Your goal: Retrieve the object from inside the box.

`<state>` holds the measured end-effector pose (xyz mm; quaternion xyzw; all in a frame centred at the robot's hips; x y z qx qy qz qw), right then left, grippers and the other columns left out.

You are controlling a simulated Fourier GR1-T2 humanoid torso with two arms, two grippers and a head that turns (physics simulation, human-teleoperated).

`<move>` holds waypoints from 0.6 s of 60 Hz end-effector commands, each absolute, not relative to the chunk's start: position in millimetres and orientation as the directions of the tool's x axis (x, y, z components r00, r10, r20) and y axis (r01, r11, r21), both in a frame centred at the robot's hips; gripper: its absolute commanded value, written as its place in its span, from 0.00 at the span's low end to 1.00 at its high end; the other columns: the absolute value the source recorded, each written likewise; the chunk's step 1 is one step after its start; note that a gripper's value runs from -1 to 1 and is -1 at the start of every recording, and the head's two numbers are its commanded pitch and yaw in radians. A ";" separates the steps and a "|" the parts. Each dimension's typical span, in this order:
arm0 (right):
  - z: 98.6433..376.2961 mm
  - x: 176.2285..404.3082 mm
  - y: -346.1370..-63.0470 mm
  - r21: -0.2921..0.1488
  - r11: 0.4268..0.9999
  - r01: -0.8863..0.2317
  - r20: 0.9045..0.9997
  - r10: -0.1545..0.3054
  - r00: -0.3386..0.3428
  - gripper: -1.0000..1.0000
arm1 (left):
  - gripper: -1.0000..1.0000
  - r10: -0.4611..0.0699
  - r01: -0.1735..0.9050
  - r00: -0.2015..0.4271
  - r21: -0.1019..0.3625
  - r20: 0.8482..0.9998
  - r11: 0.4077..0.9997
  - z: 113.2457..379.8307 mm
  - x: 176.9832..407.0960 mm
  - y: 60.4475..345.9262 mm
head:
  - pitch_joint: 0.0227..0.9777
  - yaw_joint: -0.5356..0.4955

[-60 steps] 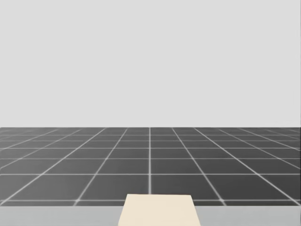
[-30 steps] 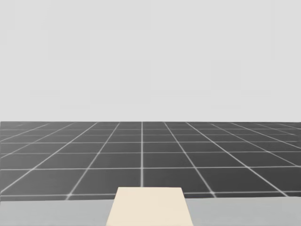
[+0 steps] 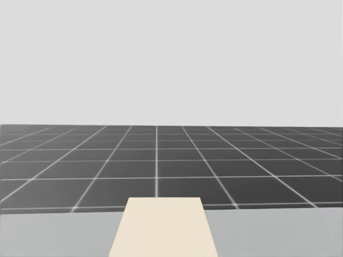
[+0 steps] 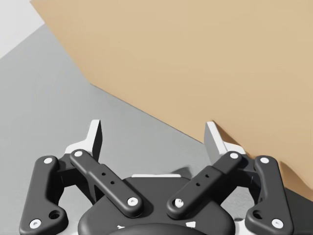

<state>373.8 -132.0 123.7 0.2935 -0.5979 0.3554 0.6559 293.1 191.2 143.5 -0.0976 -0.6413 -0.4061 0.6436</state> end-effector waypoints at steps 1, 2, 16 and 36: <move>112.3 392.8 -113.2 -0.041 0.556 -0.830 0.986 0.155 0.055 0.00 | 0.00 -0.414 0.712 -0.151 0.389 0.898 0.584 135.1 284.7 184.5 | 0.15 0.46; 111.7 394.0 -111.3 -0.040 0.553 -0.832 0.986 0.159 0.058 0.00 | 0.00 -0.415 0.712 -0.152 0.390 0.897 0.583 135.1 284.6 184.6 | 0.15 0.46; 105.4 388.0 -106.9 -0.028 0.587 -0.809 0.980 0.175 0.093 1.00 | 0.00 -0.429 0.709 -0.161 0.406 0.889 0.577 134.3 283.5 183.9 | 0.16 0.46; 137.8 350.7 -186.6 -0.087 0.725 -0.684 0.986 0.163 0.047 1.00 | 0.00 -0.411 0.698 -0.161 0.398 0.897 0.596 137.1 285.3 187.3 | 0.15 0.46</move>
